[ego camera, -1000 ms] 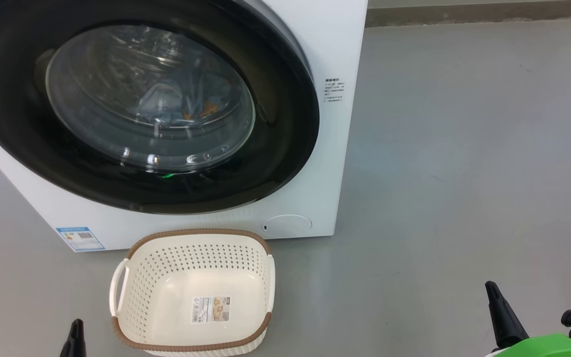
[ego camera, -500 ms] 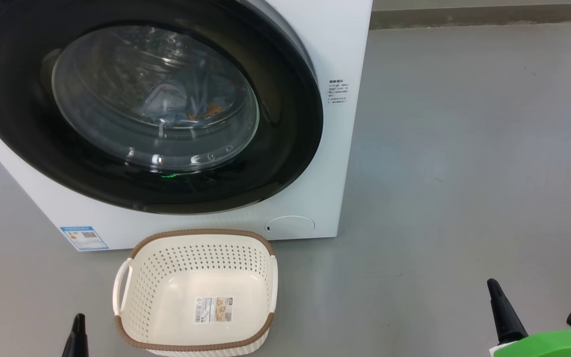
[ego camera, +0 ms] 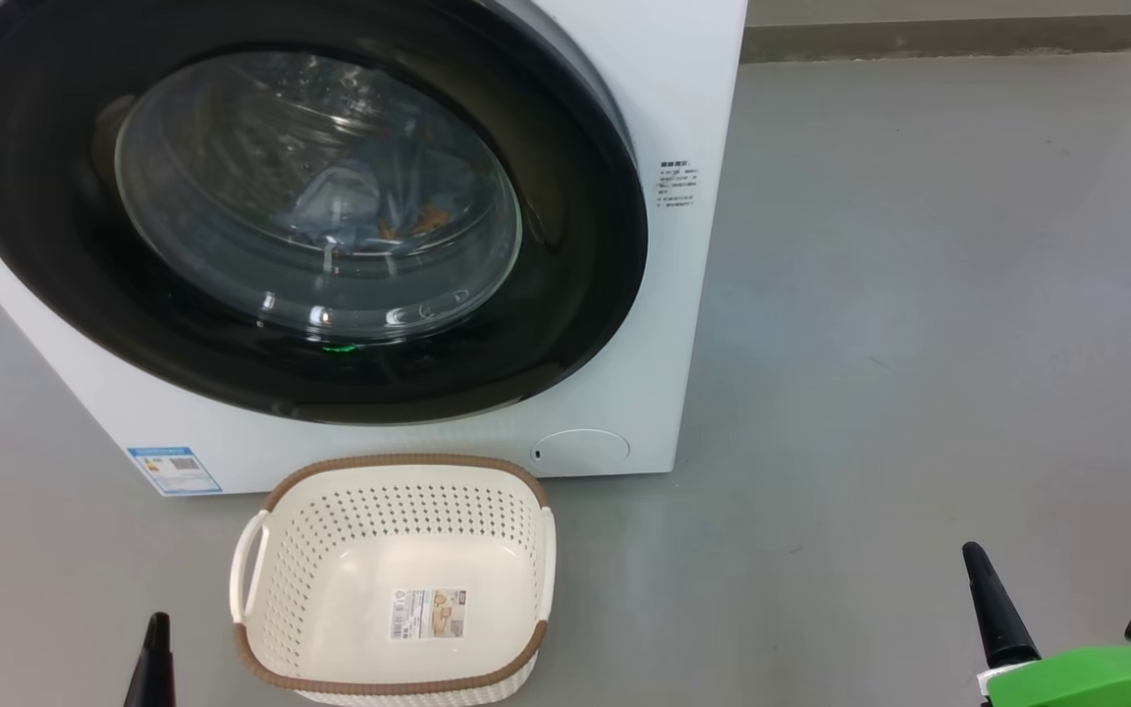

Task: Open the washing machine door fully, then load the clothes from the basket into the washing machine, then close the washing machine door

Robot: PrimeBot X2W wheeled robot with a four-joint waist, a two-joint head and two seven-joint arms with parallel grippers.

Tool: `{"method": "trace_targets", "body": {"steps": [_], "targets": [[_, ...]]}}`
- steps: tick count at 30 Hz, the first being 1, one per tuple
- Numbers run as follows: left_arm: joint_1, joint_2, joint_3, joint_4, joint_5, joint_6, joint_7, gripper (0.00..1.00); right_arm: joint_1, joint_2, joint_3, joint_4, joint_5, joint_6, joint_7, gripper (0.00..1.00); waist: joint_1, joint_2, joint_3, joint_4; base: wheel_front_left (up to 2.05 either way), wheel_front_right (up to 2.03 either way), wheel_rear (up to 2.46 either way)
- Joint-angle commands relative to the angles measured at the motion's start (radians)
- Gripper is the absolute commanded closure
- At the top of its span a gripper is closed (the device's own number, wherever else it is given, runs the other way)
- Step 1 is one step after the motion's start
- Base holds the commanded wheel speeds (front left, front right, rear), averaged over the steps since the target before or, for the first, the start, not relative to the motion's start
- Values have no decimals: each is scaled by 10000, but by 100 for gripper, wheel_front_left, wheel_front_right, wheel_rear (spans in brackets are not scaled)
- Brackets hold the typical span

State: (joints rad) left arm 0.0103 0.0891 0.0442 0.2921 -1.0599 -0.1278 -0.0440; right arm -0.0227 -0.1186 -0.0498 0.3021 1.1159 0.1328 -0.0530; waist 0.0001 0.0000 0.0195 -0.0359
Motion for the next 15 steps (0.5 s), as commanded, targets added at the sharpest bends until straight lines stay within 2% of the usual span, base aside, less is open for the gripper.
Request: {"method": "trace_targets", "body": {"steps": [1, 15], "targets": [[-522, 95, 286, -264, -292, -16, 82, 100, -419, -21, 10, -286, 275, -11, 63, 100, -1, 0, -6, 11, 0, 0, 0], [-716, -34, 401, -307, -1682, -19, 485, 100, -548, 148, -140, -352, 1545, -13, 472, 100, -1, 0, -54, 105, 0, 0, 0]]}}
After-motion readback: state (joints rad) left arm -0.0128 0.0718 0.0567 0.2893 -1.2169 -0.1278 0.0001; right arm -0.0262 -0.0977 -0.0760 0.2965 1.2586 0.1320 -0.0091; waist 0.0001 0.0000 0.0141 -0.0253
